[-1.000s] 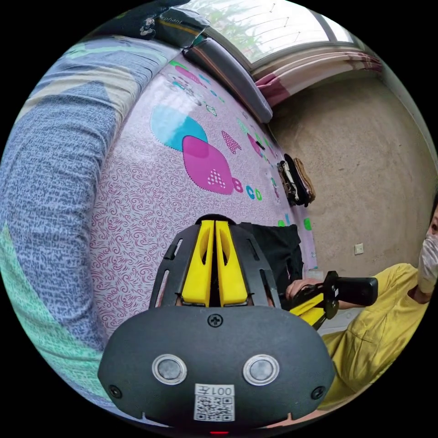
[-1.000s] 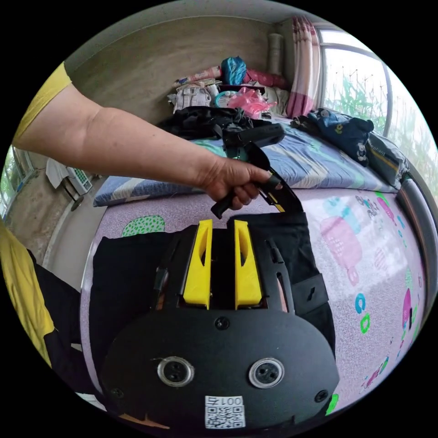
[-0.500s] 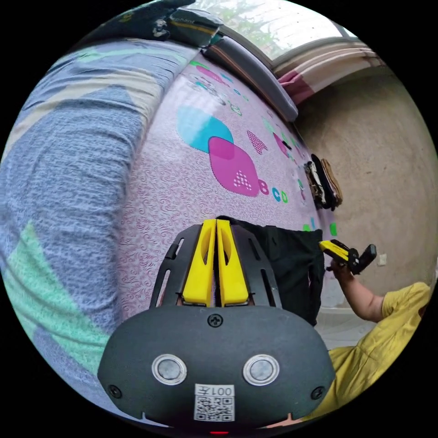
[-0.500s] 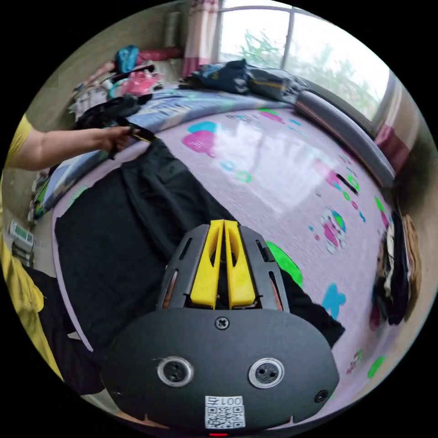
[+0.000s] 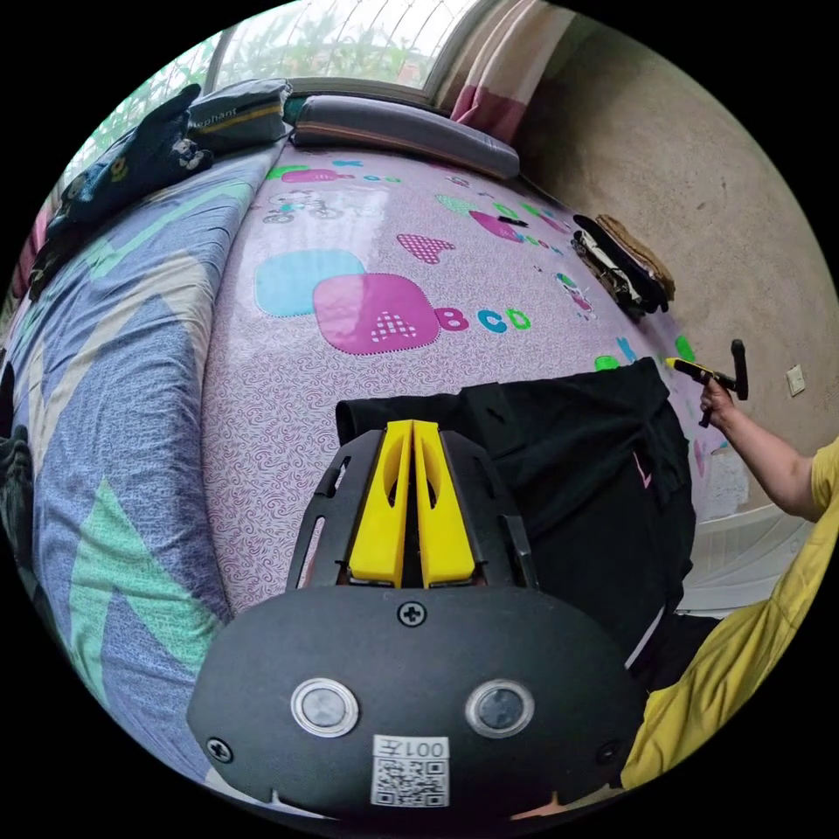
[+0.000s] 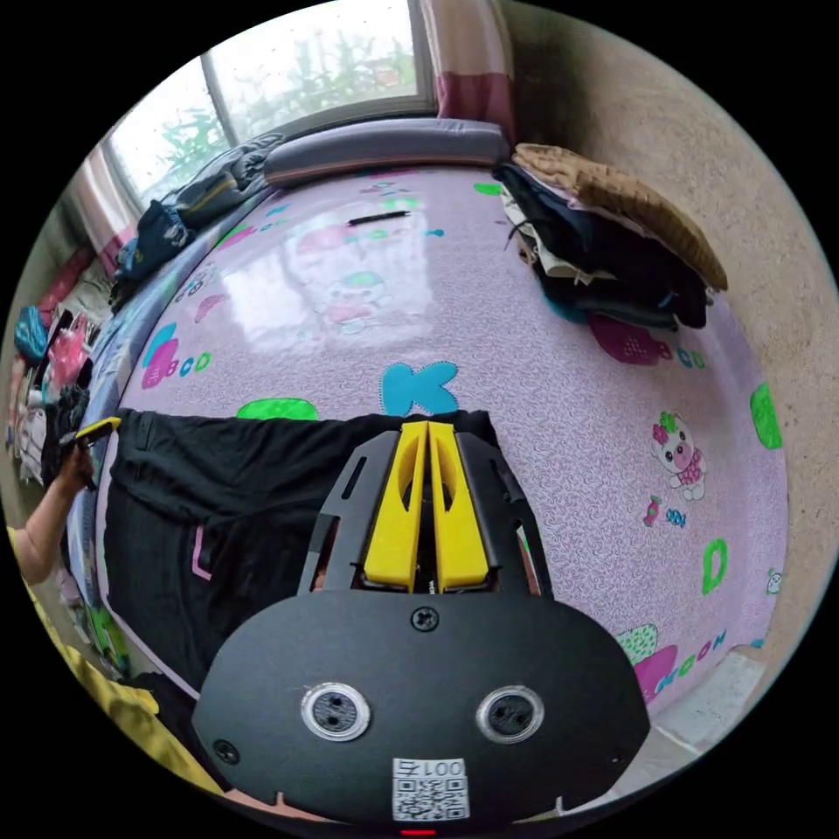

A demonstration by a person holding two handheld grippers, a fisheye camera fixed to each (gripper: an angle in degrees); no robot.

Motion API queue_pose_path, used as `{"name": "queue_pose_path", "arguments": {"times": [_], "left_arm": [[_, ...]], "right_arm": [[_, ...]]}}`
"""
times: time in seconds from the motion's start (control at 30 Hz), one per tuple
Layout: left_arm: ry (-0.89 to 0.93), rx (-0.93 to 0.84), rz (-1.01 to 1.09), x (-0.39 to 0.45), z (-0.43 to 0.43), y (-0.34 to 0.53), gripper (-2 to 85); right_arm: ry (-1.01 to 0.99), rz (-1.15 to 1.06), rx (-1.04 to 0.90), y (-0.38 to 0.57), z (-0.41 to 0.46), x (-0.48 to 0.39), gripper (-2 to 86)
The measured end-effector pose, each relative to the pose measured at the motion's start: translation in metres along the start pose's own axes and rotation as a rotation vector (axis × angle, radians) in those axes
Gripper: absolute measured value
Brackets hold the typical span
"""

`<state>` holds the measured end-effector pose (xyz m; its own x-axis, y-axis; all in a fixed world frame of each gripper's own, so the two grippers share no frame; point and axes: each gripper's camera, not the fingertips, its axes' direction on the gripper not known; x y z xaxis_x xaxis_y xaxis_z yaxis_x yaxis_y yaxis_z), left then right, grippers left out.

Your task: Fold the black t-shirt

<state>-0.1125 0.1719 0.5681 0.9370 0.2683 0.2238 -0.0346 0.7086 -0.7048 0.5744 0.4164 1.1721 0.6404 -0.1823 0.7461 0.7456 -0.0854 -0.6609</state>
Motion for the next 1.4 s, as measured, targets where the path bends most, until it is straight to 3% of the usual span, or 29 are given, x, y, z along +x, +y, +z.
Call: {"name": "queue_pose_path", "arguments": {"times": [0.2, 0.4, 0.67, 0.8, 0.97, 1.1, 1.17, 1.4], "left_arm": [[-0.091, -0.042, -0.014, 0.021, 0.021, 0.008, 9.9], [-0.168, -0.064, 0.007, 0.04, 0.034, 0.02, 7.8], [-0.166, -0.037, -0.062, 0.052, 0.041, 0.034, 3.4], [-0.135, 0.083, -0.052, 0.067, 0.025, 0.044, -0.6], [-0.087, 0.037, -0.004, 0.084, 0.036, 0.058, -1.4], [-0.092, -0.004, -0.031, 0.079, 0.049, 0.077, -1.4], [-0.088, -0.013, -0.045, 0.074, 0.054, 0.085, -1.4], [-0.138, -0.04, -0.026, 0.083, 0.07, 0.092, -1.4]], "right_arm": [[-0.041, -0.124, -0.085, -0.019, 0.024, 0.009, 0.0], [-0.047, 0.013, -0.15, -0.011, 0.036, 0.067, 0.0], [-0.293, 0.228, 0.027, 0.013, 0.001, 0.139, 0.0], [-0.456, 0.114, 0.079, 0.021, -0.032, 0.122, 0.0], [-0.608, -0.025, -0.094, 0.062, -0.02, 0.079, 0.0], [-0.61, 0.016, -0.164, 0.095, -0.002, 0.083, 0.0], [-0.483, -0.033, -0.208, 0.108, 0.007, 0.083, 0.0], [-0.4, -0.055, -0.19, 0.116, 0.006, 0.091, -0.1]]}}
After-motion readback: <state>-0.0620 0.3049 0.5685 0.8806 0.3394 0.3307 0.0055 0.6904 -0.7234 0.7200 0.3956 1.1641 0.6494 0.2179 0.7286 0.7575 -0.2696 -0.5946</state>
